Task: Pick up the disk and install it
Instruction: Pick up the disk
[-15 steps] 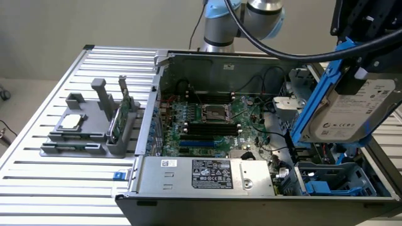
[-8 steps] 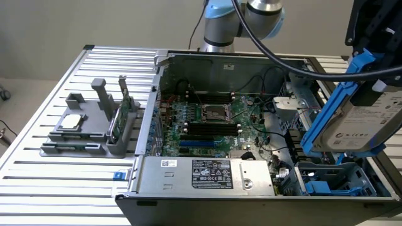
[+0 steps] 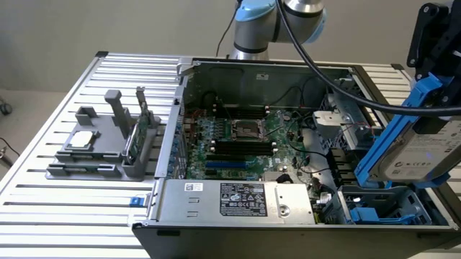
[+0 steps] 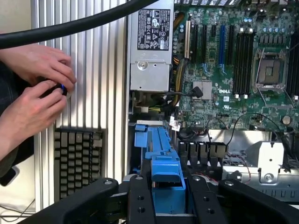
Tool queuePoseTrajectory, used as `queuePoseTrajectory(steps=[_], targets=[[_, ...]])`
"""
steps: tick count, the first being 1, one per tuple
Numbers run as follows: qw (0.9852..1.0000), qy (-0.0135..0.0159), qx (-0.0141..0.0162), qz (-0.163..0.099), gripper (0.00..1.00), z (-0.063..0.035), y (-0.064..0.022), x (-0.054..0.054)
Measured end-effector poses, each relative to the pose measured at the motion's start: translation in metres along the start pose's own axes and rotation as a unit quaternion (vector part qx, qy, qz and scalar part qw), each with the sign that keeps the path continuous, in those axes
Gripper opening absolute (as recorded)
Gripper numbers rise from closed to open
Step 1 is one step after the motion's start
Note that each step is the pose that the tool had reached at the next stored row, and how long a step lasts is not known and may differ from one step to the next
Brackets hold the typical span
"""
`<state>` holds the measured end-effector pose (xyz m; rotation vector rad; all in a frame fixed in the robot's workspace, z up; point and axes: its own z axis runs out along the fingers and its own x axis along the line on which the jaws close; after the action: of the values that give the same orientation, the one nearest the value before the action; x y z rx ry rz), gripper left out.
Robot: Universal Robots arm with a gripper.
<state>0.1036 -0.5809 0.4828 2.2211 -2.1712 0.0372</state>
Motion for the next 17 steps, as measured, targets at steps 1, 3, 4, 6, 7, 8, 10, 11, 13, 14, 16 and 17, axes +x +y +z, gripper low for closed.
queuePoseTrajectory(steps=[1, 3, 4, 6, 7, 8, 10, 11, 13, 14, 16, 17], targets=[[1.0000, 0.0000, 0.0000, 0.000, 0.33, 0.0018, -0.0009, 0.000], [1.0000, 0.0001, 0.0000, 0.001, 0.33, 0.0055, -0.0021, 0.001], [1.0000, 0.0000, 0.0000, 0.001, 0.33, 0.0073, -0.0026, 0.001], [1.0000, 0.0001, 0.0000, 0.002, 0.33, 0.0109, -0.0029, 0.001], [1.0000, 0.0000, 0.0000, 0.002, 0.33, 0.0128, -0.0030, 0.001], [1.0000, 0.0000, 0.0000, 0.002, 0.33, 0.0147, -0.0031, 0.001], [1.0000, -0.0001, 0.0000, 0.002, 0.33, 0.0182, -0.0033, 0.001], [1.0000, -0.0003, 0.0000, 0.002, 0.33, 0.0201, -0.0033, 0.001], [1.0000, -0.0004, 0.0000, 0.002, 0.33, 0.0238, -0.0035, 0.001], [1.0000, -0.0007, 0.0000, 0.002, 0.33, 0.0256, -0.0036, 0.001], [1.0000, -0.0010, 0.0000, 0.002, 0.33, 0.0292, -0.0044, 0.001], [1.0000, -0.0012, 0.0000, 0.002, 0.33, 0.0310, -0.0050, 0.001]])
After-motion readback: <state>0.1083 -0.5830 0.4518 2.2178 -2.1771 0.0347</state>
